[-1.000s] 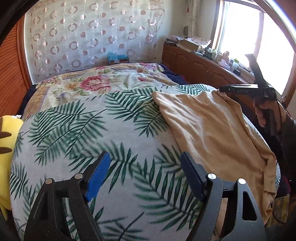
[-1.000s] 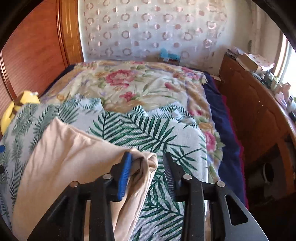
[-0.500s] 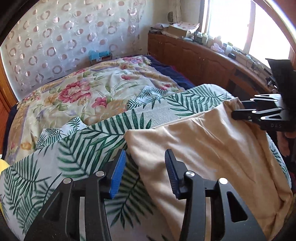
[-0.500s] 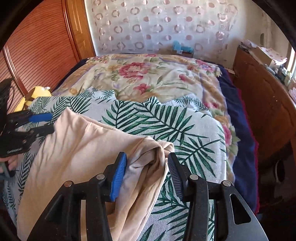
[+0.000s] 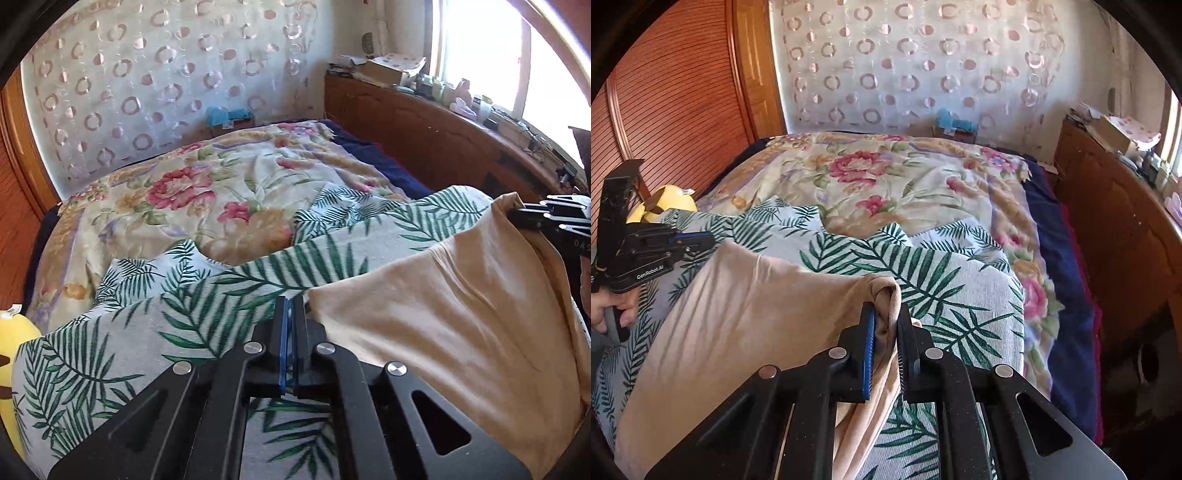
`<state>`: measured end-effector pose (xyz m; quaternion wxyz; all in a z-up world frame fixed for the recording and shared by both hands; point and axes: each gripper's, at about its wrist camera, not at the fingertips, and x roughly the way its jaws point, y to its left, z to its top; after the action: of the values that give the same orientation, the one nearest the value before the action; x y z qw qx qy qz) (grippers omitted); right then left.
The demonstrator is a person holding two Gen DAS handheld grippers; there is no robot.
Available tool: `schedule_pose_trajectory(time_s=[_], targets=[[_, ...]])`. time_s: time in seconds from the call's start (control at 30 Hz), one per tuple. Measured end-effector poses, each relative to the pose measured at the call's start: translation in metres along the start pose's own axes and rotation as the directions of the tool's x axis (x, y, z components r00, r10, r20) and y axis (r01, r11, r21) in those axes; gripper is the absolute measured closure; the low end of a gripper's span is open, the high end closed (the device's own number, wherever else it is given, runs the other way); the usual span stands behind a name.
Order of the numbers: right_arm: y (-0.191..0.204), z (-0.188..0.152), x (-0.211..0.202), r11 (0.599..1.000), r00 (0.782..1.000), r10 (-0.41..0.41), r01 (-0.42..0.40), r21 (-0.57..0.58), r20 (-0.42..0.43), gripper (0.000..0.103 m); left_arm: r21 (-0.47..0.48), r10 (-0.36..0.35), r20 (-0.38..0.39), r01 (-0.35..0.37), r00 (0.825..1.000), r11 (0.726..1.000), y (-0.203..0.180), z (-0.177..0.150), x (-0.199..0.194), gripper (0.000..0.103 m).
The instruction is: Fold small clothes
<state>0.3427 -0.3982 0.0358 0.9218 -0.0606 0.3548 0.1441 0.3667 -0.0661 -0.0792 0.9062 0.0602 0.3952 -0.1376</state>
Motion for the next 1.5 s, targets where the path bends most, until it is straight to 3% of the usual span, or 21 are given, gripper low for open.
schedule_pose_trajectory(time_s=[0.13, 0.2, 0.27, 0.33, 0.37, 0.43, 0.47, 0.53, 0.63, 0.93, 1.17, 1.5], targets=[[0.005, 0.0, 0.012, 1.0, 0.999, -0.023, 0.023, -0.01, -0.043, 0.091, -0.008, -0.016, 0.03, 0.016, 0.999, 1.0, 0.004, 0.003, -0.013, 0.1], [0.008, 0.005, 0.009, 0.999, 0.998, -0.036, 0.036, -0.012, -0.049, 0.08, -0.003, -0.033, 0.046, 0.033, 0.998, 0.999, 0.001, 0.003, -0.024, 0.1], [0.008, 0.009, -0.003, 0.998, 0.998, -0.058, 0.058, -0.005, -0.031, 0.063, 0.01, -0.046, 0.062, 0.046, 0.997, 0.999, -0.003, 0.001, -0.036, 0.1], [0.009, 0.01, -0.02, 0.998, 0.998, -0.063, 0.063, 0.01, -0.007, 0.057, 0.022, -0.068, 0.079, 0.067, 0.995, 0.998, -0.009, -0.003, -0.05, 0.079], [0.011, 0.009, -0.029, 0.997, 0.997, -0.071, 0.071, 0.016, 0.006, 0.056, 0.027, -0.087, 0.093, 0.085, 0.992, 0.996, -0.013, -0.006, -0.059, 0.075], [0.018, 0.004, -0.048, 0.998, 0.997, -0.069, 0.069, 0.012, 0.027, 0.055, 0.038, -0.125, 0.104, 0.122, 0.987, 0.992, -0.017, -0.012, -0.073, 0.054], [0.023, 0.0, -0.061, 0.998, 0.997, -0.065, 0.065, 0.006, 0.04, 0.055, 0.047, -0.155, 0.106, 0.151, 0.982, 0.987, -0.021, -0.016, -0.081, 0.048], [0.034, -0.012, -0.082, 0.997, 0.996, -0.071, 0.072, -0.001, 0.06, 0.055, 0.053, -0.168, 0.108, 0.163, 0.98, 0.985, -0.027, -0.023, -0.094, 0.021], [0.052, -0.032, -0.113, 0.997, 0.993, -0.076, 0.077, -0.008, 0.091, 0.055, 0.054, -0.198, 0.126, 0.192, 0.972, 0.98, -0.034, -0.037, -0.116, 0.02], [0.093, -0.099, -0.17, 0.999, 0.992, -0.051, 0.053, -0.009, 0.118, 0.055, 0.064, -0.189, 0.127, 0.183, 0.974, 0.981, -0.052, -0.086, -0.156, 0.02], [0.12, -0.155, -0.173, 1.0, 0.998, -0.019, 0.02, -0.012, 0.055, 0.055, 0.048, -0.181, 0.106, 0.177, 0.978, 0.983, -0.059, -0.128, -0.171, 0.02], [0.135, -0.189, -0.174, 0.998, 1.0, -0.002, 0.001, 0.062, 0.014, 0.055, 0.015, -0.177, 0.065, 0.176, 0.982, 0.984, -0.064, -0.172, -0.181, 0.02]])
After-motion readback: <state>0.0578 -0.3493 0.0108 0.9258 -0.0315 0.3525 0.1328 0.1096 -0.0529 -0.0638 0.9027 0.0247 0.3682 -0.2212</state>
